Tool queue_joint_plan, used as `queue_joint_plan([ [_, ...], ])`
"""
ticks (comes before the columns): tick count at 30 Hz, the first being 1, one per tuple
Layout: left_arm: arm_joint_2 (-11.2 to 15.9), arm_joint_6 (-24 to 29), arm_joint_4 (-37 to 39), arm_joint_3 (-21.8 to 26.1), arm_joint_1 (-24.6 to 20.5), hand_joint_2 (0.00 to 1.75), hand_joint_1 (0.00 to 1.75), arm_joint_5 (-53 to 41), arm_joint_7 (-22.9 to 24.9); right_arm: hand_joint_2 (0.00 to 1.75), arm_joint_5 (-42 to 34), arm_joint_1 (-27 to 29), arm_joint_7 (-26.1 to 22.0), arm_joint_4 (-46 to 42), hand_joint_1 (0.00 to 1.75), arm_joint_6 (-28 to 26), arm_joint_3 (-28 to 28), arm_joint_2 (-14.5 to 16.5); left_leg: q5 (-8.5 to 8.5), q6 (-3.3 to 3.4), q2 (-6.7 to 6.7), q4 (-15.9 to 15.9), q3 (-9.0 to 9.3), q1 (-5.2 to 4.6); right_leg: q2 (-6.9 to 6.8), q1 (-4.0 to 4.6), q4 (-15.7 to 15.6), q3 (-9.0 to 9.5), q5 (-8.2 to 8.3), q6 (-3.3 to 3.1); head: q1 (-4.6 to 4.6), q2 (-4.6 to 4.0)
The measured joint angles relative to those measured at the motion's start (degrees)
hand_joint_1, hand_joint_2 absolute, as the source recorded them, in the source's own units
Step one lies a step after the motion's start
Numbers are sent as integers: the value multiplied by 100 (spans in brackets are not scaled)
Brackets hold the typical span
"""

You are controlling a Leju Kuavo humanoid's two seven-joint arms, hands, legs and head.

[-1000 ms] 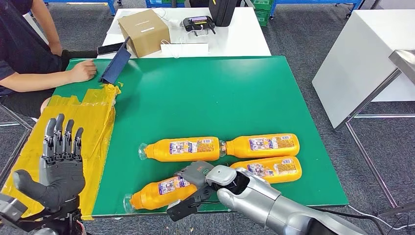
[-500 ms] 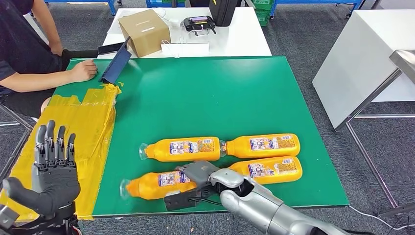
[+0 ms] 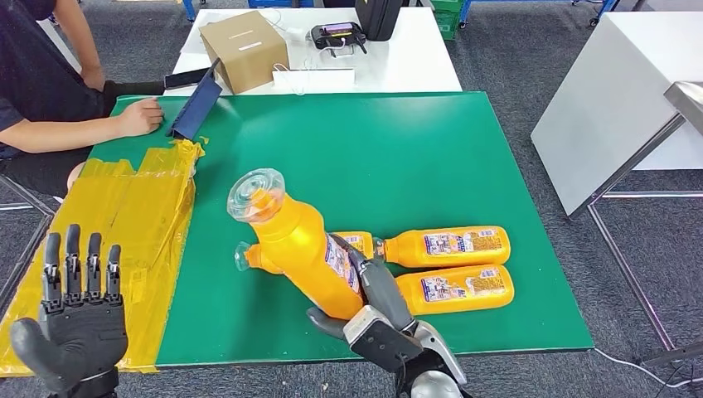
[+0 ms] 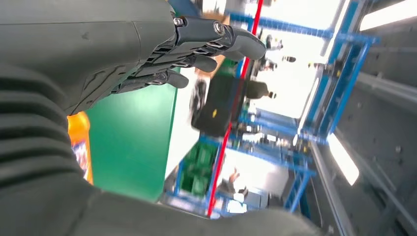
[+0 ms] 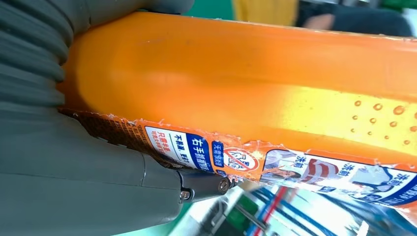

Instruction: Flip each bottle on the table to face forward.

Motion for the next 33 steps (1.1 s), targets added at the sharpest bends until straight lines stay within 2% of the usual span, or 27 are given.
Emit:
queue_joint_plan([
  [11,67,-102,-38,-361,63,175,0,111,68,175,-16,178,-85,-394,175,31,-128,25,3,0,2,0,1,0,0,0,0,1,2,-1,0,0],
  [17,225,-296,-79,-796,72,175,0,240,190,175,-50,125,-72,-350,175,253,-89,27,2,0,2,0,-1,0,0,0,0,2,1,0,0,0],
  [23,413,-275,-89,-1330,10,175,0,-89,181,175,33,-135,71,-136,175,566,180,29,3,0,2,0,0,0,0,1,0,2,2,-1,-1,0],
  [33,720,-439,66,-1894,-125,175,0,166,355,175,331,-636,359,407,175,1055,758,27,3,0,4,0,-1,1,-1,1,1,1,2,-1,-1,0],
])
